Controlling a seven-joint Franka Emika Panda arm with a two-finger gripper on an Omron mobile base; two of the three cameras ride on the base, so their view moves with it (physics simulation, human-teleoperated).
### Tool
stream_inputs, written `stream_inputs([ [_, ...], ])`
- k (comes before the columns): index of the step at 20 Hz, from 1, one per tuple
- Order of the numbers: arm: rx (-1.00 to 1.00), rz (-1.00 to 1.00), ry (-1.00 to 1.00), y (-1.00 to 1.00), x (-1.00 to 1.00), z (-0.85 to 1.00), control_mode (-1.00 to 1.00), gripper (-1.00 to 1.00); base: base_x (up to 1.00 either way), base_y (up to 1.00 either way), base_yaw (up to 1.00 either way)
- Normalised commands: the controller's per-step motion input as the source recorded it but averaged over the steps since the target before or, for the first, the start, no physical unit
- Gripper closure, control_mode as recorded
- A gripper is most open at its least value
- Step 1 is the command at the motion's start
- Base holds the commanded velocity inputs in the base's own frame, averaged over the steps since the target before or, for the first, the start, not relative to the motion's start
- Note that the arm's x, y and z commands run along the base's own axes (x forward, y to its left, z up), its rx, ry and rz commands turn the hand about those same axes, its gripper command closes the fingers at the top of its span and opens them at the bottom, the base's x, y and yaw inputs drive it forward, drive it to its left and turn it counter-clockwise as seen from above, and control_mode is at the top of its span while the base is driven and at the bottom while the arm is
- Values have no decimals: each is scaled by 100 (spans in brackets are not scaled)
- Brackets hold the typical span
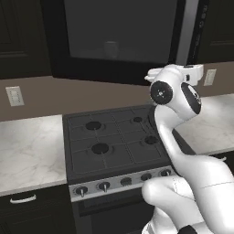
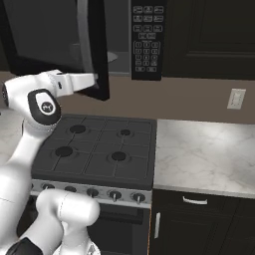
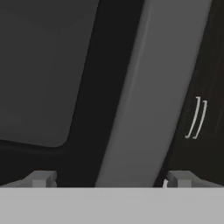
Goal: Pick the mug from the counter and place it inside the microwave. Then close the microwave.
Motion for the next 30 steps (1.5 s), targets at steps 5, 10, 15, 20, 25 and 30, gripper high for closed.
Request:
stream_inputs([
  [5,1,5,7,-27,35,6,-100,-100,0,0,0],
  [10,1,5,6,-19,35,2,-100,-100,0,0,0],
  [15,0,4,5,-14,37,0,-100,-100,0,0,0],
  [20,0,2,3,-8,42,0,-100,-100,0,0,0],
  [25,0,2,2,-5,39,1,-100,-100,0,0,0],
  [30,0,1,2,-1,28,3,-100,-100,0,0,0],
])
